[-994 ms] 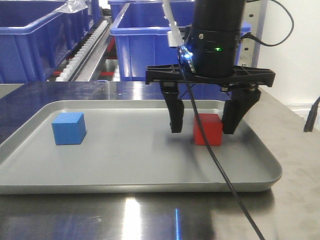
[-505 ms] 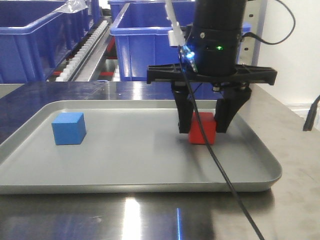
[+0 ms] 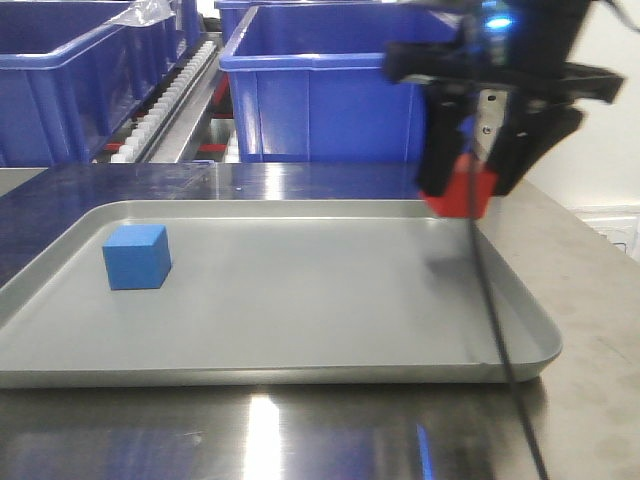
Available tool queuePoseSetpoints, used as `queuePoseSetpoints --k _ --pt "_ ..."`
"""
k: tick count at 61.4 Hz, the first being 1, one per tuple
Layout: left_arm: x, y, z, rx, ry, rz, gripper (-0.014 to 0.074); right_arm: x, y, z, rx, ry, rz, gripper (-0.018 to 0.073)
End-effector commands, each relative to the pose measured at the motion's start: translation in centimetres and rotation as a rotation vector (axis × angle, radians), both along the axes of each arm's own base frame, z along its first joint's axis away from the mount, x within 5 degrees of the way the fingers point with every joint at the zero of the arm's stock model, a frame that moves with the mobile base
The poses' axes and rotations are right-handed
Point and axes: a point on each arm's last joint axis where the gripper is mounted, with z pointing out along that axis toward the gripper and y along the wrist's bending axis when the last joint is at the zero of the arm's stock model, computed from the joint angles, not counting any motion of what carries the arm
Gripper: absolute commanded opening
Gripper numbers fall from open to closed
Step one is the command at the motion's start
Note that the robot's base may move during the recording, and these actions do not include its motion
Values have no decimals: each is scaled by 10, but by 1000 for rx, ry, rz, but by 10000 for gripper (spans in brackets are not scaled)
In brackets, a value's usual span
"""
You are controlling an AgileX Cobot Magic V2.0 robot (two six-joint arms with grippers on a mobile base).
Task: Sort and place red and blue blocks on shelf
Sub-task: 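Close the right gripper on the red cube, then lift the red cube off the tray with the right gripper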
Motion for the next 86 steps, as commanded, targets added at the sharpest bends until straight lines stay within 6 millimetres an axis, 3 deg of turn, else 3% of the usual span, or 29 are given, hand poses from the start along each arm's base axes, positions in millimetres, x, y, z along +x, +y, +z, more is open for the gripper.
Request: queuePoseSetpoints --k 1,19,31,44,67,86 --pt "0 0 0 -15 -69 -1 124 -8 -23 31 65 -198 2 91" --pt "0 0 0 -15 -69 -1 124 -47 -94 36 96 -444 -230 91" --pt "0 0 0 -15 -69 -1 124 -80 -122 38 113 -679 -347 91" --pt "0 0 0 -15 -69 -1 124 -119 -131 38 149 -911 -386 91" --pt "0 0 0 -15 -69 -1 124 -193 -135 31 194 -1050 -376 91" --pt "0 0 0 -15 -69 -1 124 -227 -138 22 225 -1158 -372 91"
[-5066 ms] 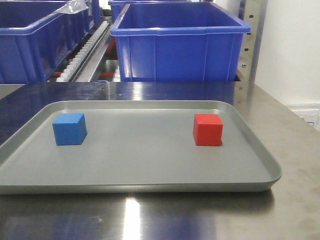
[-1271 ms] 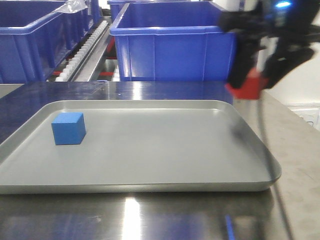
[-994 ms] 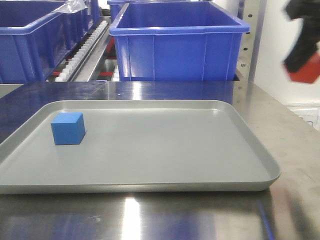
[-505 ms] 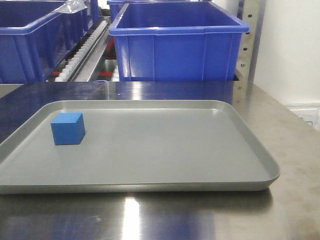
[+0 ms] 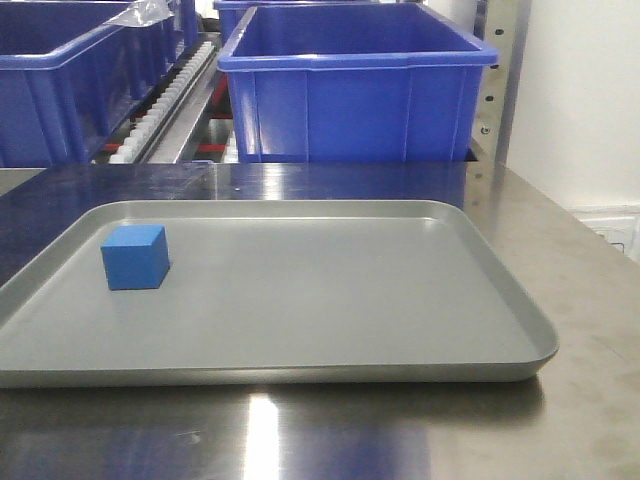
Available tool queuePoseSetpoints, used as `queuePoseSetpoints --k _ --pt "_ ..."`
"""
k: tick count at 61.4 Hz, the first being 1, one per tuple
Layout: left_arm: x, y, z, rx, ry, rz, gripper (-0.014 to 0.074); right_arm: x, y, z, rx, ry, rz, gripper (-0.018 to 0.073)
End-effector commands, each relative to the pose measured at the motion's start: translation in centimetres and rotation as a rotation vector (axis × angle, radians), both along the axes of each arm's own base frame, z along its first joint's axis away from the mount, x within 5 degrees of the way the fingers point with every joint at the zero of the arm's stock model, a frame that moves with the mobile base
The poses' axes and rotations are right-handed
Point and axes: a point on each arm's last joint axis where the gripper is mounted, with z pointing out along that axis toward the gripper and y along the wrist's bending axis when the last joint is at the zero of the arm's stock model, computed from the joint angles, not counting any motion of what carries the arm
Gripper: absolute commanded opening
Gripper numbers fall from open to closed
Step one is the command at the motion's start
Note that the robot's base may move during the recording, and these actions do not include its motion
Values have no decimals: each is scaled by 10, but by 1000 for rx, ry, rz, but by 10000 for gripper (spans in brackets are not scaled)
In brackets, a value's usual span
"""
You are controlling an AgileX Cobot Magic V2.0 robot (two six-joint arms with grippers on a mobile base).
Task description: Sort and place red and blue blocks on shelf
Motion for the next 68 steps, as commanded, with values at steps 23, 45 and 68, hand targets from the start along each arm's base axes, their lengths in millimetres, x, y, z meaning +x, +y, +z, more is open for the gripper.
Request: queuePoseSetpoints --k 23,45,68 --pt "0 0 0 -15 -69 -1 124 -5 -2 12 0 -111 -19 91" --pt "0 0 0 -15 -69 -1 124 -5 -2 12 0 -111 -19 91" --pt "0 0 0 -13 -71 -1 124 -5 -2 12 0 -111 -19 91"
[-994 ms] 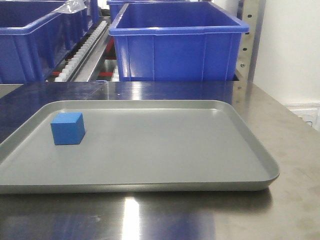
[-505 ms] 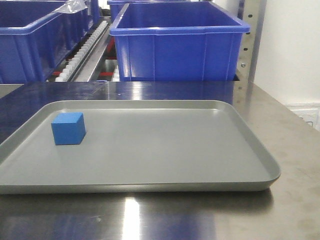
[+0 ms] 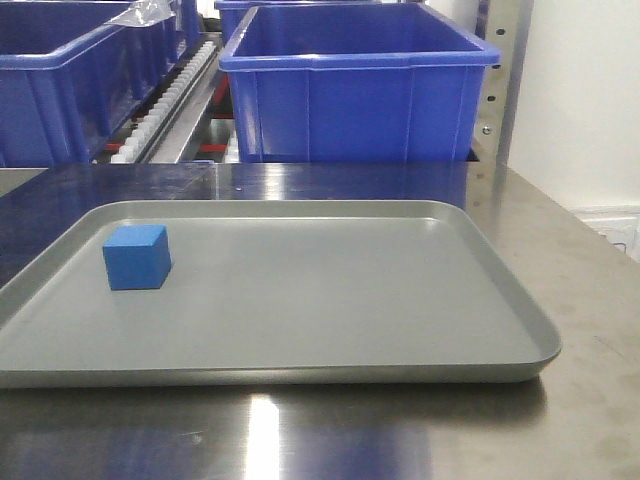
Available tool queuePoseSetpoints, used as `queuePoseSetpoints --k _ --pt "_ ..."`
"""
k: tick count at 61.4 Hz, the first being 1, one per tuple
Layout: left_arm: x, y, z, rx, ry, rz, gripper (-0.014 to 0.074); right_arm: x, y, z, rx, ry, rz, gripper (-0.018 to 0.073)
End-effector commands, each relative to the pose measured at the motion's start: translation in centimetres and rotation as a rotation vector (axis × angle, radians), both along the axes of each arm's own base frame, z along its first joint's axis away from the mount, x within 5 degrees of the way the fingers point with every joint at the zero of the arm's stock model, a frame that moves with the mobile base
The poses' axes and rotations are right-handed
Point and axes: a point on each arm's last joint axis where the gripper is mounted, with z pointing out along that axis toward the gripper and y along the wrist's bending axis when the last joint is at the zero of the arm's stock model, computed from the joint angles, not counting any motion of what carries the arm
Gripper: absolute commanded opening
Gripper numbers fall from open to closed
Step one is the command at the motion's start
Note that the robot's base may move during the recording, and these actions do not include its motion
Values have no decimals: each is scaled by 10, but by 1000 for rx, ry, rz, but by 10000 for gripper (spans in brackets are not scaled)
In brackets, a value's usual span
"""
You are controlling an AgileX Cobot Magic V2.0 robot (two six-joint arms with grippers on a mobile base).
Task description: Sort and place red and blue blocks on shelf
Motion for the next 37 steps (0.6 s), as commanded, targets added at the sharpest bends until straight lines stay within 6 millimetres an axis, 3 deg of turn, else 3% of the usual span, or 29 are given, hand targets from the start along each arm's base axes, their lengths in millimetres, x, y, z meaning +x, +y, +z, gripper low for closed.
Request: queuePoseSetpoints --k 1,23,37 --pt "0 0 0 -13 -71 -1 124 0 -2 17 4 -106 -21 91" --pt "0 0 0 -11 -55 -2 124 0 -2 17 4 -106 -21 91" --pt "-5 -1 28 -34 -58 -14 124 0 -2 17 4 -106 -21 91"
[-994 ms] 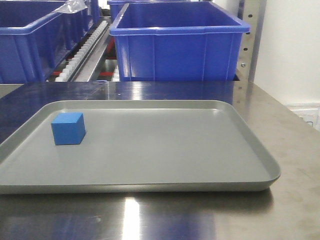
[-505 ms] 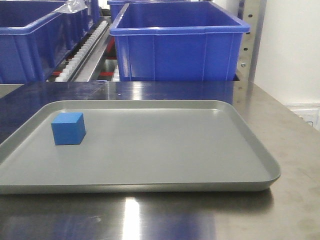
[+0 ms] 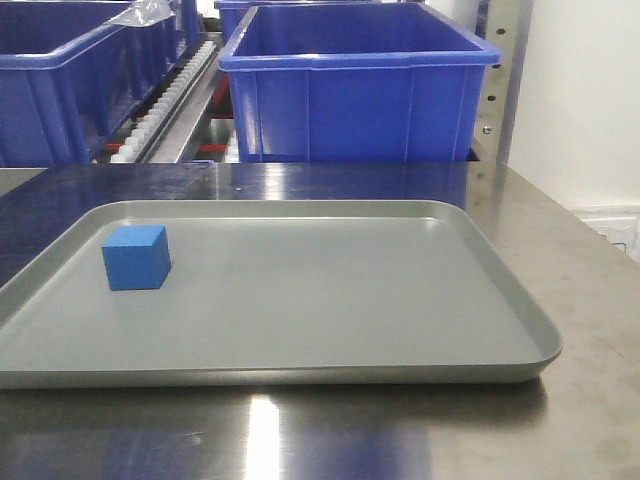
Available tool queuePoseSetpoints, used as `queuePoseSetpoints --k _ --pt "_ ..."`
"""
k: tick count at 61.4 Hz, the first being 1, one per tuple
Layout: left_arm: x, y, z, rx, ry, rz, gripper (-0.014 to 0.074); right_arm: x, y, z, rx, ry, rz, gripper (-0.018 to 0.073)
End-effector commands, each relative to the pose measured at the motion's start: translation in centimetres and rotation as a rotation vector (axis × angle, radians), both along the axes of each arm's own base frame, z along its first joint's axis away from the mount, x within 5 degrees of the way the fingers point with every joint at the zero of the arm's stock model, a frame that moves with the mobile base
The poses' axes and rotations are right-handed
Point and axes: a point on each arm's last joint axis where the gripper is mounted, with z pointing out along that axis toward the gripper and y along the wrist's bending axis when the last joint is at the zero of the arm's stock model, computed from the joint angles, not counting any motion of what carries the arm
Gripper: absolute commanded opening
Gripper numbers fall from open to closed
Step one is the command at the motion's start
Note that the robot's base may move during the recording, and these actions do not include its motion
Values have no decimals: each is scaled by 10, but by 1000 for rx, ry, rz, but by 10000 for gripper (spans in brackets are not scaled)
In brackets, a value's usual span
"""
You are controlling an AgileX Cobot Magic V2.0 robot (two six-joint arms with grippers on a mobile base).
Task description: Sort and place red and blue blocks on shelf
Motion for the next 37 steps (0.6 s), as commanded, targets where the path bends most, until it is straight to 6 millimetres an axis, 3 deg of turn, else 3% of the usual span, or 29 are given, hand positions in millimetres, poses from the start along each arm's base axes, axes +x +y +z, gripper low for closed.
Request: queuePoseSetpoints --k 1,19,37 --pt "-3 0 28 -44 -121 -6 124 0 -2 17 4 -106 -21 91" --pt "4 -6 56 -155 61 -49 124 0 -2 17 4 -106 -21 91" --pt "39 -12 80 -220 334 -82 124 0 -2 17 4 -106 -21 91"
